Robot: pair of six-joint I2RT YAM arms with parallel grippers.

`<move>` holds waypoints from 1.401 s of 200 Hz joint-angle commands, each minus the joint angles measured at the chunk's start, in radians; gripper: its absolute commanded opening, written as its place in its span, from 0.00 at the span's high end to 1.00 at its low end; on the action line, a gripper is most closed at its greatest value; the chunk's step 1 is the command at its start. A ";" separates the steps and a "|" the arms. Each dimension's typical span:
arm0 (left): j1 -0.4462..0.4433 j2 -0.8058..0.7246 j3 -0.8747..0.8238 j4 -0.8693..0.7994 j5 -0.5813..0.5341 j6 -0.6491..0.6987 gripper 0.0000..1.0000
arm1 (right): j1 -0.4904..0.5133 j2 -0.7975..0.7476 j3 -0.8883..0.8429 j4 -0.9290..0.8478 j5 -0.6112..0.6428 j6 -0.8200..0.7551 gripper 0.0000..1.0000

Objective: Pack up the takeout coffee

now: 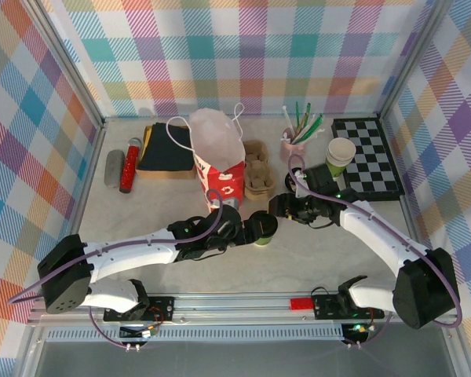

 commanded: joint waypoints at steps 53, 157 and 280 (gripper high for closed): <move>0.005 0.022 -0.008 0.030 -0.035 -0.008 0.27 | -0.004 0.010 -0.028 0.036 -0.022 -0.012 0.40; 0.013 0.052 -0.010 0.030 -0.030 -0.009 0.30 | -0.004 0.026 -0.053 0.066 -0.031 0.000 0.46; 0.016 0.056 -0.032 0.021 -0.038 -0.016 0.32 | -0.004 0.022 -0.139 0.106 -0.025 0.020 0.50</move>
